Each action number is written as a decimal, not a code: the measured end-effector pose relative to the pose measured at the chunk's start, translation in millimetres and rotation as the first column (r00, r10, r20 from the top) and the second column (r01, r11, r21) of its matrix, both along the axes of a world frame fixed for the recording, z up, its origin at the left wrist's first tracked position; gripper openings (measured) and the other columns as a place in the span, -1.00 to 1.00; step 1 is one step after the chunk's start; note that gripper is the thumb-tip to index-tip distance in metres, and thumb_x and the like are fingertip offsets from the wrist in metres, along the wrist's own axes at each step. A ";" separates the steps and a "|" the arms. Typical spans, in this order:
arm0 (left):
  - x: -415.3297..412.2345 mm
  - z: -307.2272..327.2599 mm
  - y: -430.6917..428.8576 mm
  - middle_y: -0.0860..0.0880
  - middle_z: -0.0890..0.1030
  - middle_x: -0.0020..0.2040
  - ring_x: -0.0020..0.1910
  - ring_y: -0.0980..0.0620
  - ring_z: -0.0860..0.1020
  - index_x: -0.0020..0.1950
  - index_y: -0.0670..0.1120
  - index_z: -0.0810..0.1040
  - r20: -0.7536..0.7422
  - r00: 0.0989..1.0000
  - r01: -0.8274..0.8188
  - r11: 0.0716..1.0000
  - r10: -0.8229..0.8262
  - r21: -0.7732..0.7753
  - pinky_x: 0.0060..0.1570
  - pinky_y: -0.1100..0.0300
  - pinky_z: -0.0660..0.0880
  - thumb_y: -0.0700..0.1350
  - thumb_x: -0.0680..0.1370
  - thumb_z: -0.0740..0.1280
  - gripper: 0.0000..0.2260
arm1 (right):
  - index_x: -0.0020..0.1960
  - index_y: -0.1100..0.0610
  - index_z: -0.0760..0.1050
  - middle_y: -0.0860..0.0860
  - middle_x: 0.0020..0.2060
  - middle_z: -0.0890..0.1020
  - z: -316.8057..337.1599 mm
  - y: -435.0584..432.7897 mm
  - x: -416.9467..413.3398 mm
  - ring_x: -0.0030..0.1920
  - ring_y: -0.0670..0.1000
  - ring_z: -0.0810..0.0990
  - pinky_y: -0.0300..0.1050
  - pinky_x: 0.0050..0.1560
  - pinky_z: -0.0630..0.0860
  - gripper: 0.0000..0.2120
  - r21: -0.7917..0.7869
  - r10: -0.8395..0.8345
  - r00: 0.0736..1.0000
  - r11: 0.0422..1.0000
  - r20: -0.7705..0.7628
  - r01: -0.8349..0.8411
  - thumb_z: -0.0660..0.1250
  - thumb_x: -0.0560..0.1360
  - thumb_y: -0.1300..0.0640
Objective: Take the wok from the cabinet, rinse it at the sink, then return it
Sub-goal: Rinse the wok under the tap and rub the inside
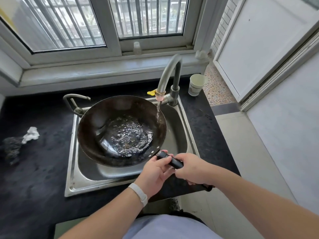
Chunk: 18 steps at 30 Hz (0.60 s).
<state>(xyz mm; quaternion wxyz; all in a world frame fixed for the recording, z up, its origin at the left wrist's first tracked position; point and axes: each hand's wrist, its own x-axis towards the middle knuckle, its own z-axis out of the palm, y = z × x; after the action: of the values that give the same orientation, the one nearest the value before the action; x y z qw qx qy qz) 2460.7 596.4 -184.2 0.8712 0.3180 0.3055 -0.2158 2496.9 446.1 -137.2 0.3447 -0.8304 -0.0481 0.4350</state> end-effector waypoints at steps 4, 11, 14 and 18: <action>10.3 8.8 -2.4 -0.14 0.63 -0.08 -0.14 -0.08 0.67 0.09 -0.14 0.47 0.008 0.999 -0.054 0.998 0.054 0.010 -0.31 0.12 0.64 -0.40 0.59 0.23 -0.80 | 0.09 0.05 0.53 0.05 -0.25 0.56 3.0 1.0 11.7 -0.39 0.03 0.56 -0.04 -0.33 0.63 -0.83 -0.002 0.050 0.996 0.999 0.079 -0.050 0.30 0.51 0.16; 25.1 13.3 -9.2 -0.18 0.61 0.07 -0.04 -0.10 0.67 0.20 -0.19 0.45 0.026 0.996 -0.084 0.996 0.084 0.000 -0.25 0.10 0.65 -0.40 0.60 0.22 -0.78 | 0.05 0.03 0.52 0.05 -0.20 0.63 3.5 -6.9 28.1 -0.32 0.05 0.61 0.05 -0.29 0.62 -0.81 -0.074 0.141 0.970 0.989 0.196 -0.128 0.29 0.44 0.11; 34.2 14.8 -14.0 -0.21 0.59 0.13 0.02 -0.12 0.65 0.24 -0.21 0.42 0.041 0.997 -0.073 0.997 0.072 0.019 -0.22 0.10 0.67 -0.40 0.61 0.21 -0.77 | 0.04 0.02 0.51 -0.05 -0.24 0.59 6.6 -9.6 36.7 -0.31 -0.02 0.55 -0.09 -0.30 0.51 -0.83 -0.092 0.189 0.946 0.981 0.264 -0.170 0.30 0.46 0.15; 45.2 14.7 -19.1 -0.17 0.62 0.08 0.00 -0.09 0.66 0.23 -0.19 0.42 0.069 0.995 -0.073 0.997 0.071 0.025 -0.08 0.06 0.68 -0.40 0.61 0.21 -0.76 | 0.06 0.04 0.50 -0.02 -0.20 0.61 5.8 -13.9 46.2 -0.25 0.02 0.57 -0.11 -0.21 0.51 -0.83 -0.119 0.211 0.922 0.976 0.324 -0.181 0.32 0.46 0.16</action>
<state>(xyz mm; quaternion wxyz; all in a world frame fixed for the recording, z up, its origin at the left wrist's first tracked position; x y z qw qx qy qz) 2505.9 577.3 -169.5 0.8838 0.3259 0.2900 -0.1691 2543.1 432.2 -131.4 0.2498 -0.8974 -0.1701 0.3214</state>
